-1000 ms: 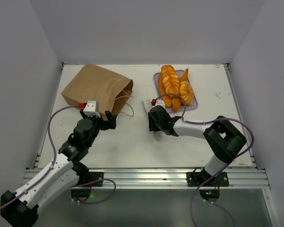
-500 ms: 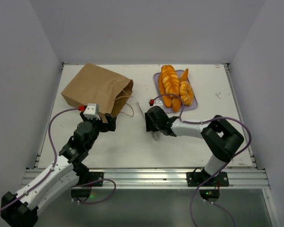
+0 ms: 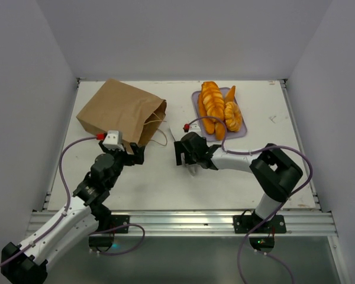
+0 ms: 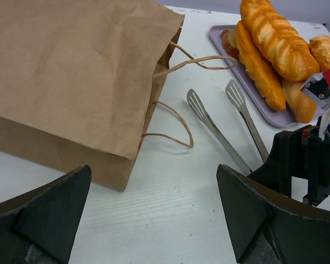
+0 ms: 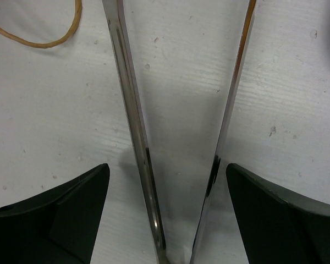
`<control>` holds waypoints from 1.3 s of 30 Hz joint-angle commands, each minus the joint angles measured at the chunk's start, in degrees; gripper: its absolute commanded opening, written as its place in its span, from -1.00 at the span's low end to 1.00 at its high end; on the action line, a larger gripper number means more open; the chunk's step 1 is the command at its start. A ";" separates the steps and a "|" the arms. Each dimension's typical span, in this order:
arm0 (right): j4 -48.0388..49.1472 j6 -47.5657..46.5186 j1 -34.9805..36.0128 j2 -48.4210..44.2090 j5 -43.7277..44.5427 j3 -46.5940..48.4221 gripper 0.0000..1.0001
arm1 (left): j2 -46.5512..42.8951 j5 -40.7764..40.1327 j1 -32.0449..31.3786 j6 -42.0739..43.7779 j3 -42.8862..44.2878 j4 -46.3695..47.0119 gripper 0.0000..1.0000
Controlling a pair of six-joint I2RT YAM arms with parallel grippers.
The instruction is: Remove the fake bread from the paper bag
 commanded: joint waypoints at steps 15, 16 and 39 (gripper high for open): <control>-6.22 -3.47 0.46 -15.23 6.73 2.15 0.97 | -4.41 0.38 0.19 -0.45 -5.35 6.76 0.99; -6.22 -4.08 0.46 -16.20 7.34 1.98 0.98 | -4.58 0.46 0.19 -0.54 -5.61 6.85 0.99; 8.62 -8.57 0.46 -56.72 25.19 -29.65 0.97 | -7.48 7.06 0.19 0.96 -13.17 15.02 0.99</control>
